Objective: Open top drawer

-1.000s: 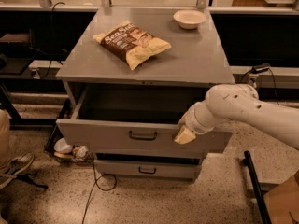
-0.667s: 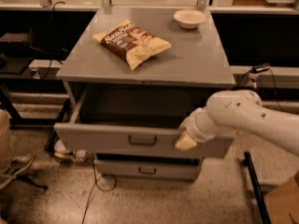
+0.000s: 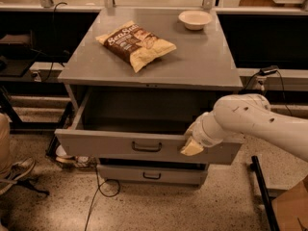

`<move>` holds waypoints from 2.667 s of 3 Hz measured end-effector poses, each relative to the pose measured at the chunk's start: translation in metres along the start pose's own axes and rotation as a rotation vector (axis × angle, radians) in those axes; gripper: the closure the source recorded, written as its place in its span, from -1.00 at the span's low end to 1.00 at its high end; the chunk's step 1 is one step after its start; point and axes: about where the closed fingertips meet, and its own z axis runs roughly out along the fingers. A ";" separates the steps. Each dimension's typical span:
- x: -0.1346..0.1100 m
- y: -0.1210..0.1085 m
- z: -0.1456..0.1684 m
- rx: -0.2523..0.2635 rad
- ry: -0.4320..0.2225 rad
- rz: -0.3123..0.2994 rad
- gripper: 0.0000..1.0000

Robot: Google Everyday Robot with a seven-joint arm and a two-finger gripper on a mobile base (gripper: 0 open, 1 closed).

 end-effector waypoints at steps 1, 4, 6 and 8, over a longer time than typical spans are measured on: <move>0.007 0.017 -0.006 -0.002 0.010 0.027 1.00; 0.007 0.020 -0.006 -0.004 0.010 0.025 -0.46; 0.006 0.021 -0.006 -0.006 0.010 0.023 -1.00; 0.008 0.024 -0.011 -0.044 0.053 -0.043 -1.00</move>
Offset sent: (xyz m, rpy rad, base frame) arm -0.0197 -0.0025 -0.0016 0.0007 0.0138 -0.0248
